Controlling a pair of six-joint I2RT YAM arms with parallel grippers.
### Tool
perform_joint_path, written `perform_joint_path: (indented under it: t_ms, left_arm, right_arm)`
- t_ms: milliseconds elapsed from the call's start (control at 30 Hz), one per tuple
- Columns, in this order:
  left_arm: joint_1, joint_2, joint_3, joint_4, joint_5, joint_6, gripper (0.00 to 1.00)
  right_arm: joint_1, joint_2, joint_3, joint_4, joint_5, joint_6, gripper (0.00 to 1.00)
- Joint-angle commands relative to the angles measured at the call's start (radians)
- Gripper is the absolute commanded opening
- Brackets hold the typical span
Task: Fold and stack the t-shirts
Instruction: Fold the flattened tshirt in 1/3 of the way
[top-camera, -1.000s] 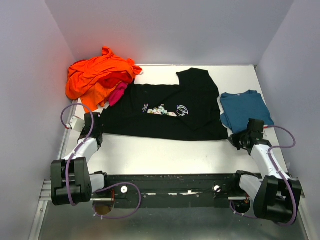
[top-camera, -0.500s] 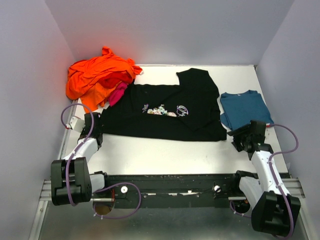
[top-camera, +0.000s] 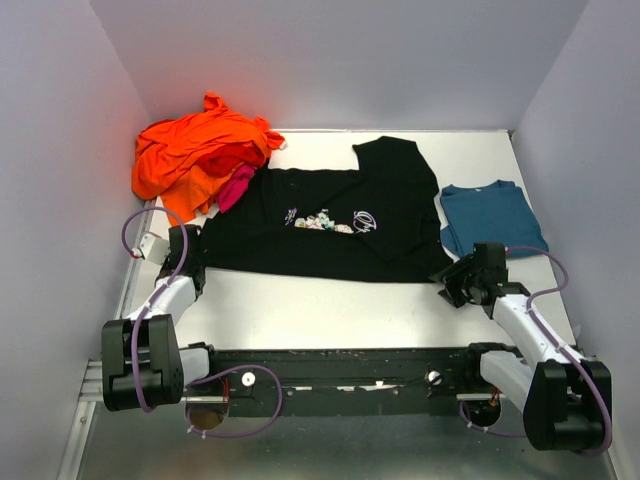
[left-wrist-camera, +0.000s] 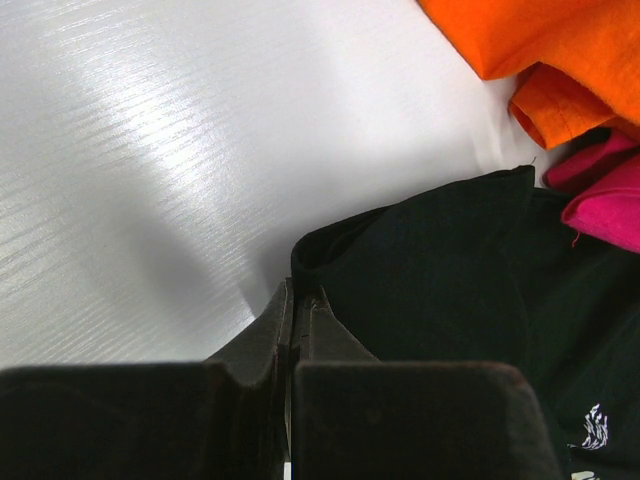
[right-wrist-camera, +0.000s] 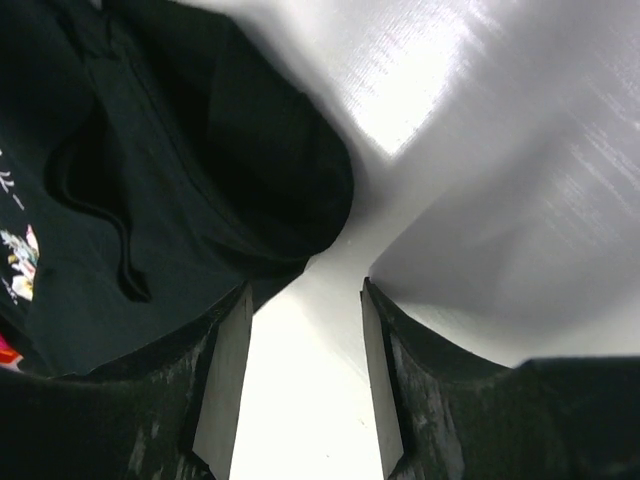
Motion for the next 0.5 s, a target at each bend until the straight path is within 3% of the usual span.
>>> perform_joint_path:
  t_ms: [0,300,333,433,467]
  left_arm:
    - [0.008,-0.013,0.011,-0.017,-0.035,0.007,0.00]
    - [0.008,-0.021,0.008,-0.023,-0.056,0.005,0.00]
    - [0.008,-0.019,0.008,-0.023,-0.055,0.005,0.00]
    - [0.008,-0.016,0.014,-0.023,-0.052,0.007,0.00]
    - [0.008,-0.018,0.016,-0.023,-0.053,0.011,0.00]
  right_arm:
    - [0.006,0.081,0.029,0.049,0.081,0.052,0.52]
    - [0.006,0.196,0.065,0.043,0.231,0.076,0.43]
    - [0.004,0.195,0.063,0.045,0.246,0.078,0.38]
    - [0.004,0.190,0.065,0.037,0.251,0.078,0.06]
    - [0.006,0.187,0.074,0.025,0.246,0.075,0.04]
